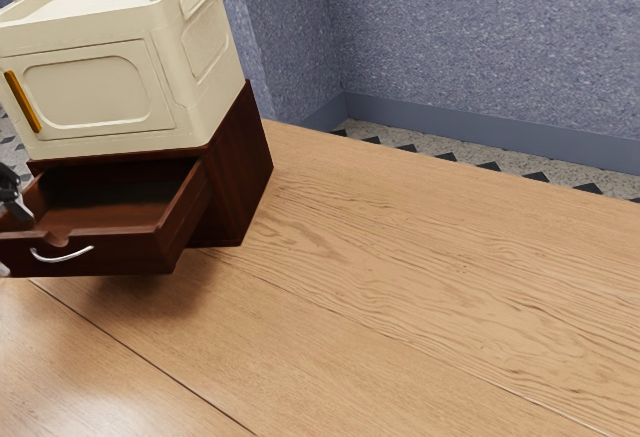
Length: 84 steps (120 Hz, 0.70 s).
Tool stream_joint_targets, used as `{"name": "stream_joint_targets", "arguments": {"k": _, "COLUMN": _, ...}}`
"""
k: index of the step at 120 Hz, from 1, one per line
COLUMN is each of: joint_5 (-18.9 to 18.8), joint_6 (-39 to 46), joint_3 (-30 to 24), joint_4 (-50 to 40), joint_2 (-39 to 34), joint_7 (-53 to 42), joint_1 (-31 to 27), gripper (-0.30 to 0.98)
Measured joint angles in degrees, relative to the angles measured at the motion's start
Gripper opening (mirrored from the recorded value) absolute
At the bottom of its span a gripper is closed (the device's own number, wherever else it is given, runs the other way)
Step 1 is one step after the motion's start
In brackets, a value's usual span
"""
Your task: Pull the drawer handle with one arm to open the drawer
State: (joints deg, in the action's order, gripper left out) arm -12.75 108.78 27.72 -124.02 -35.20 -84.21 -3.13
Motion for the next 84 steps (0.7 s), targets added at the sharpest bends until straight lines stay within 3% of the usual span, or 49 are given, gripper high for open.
{"name": "stream_joint_targets", "arguments": {"k": 24, "joint_5": 2.5, "joint_6": -10.4, "joint_3": -0.7, "joint_4": 14.3, "joint_2": 9.3, "joint_7": 6.7, "joint_1": 5.0, "gripper": 0.68}}
{"name": "stream_joint_targets", "arguments": {"k": 45, "joint_5": 3.1, "joint_6": -17.9, "joint_3": -0.8, "joint_4": 30.7, "joint_2": 21.0, "joint_7": 12.8, "joint_1": 16.6, "gripper": 0.68}}
{"name": "stream_joint_targets", "arguments": {"k": 60, "joint_5": 3.1, "joint_6": -21.3, "joint_3": -1.6, "joint_4": 34.6, "joint_2": 25.5, "joint_7": 17.2, "joint_1": 21.8, "gripper": 0.68}}
{"name": "stream_joint_targets", "arguments": {"k": 84, "joint_5": 4.2, "joint_6": -24.6, "joint_3": -2.6, "joint_4": 38.3, "joint_2": 27.8, "joint_7": 22.7, "joint_1": 22.5, "gripper": 0.69}}
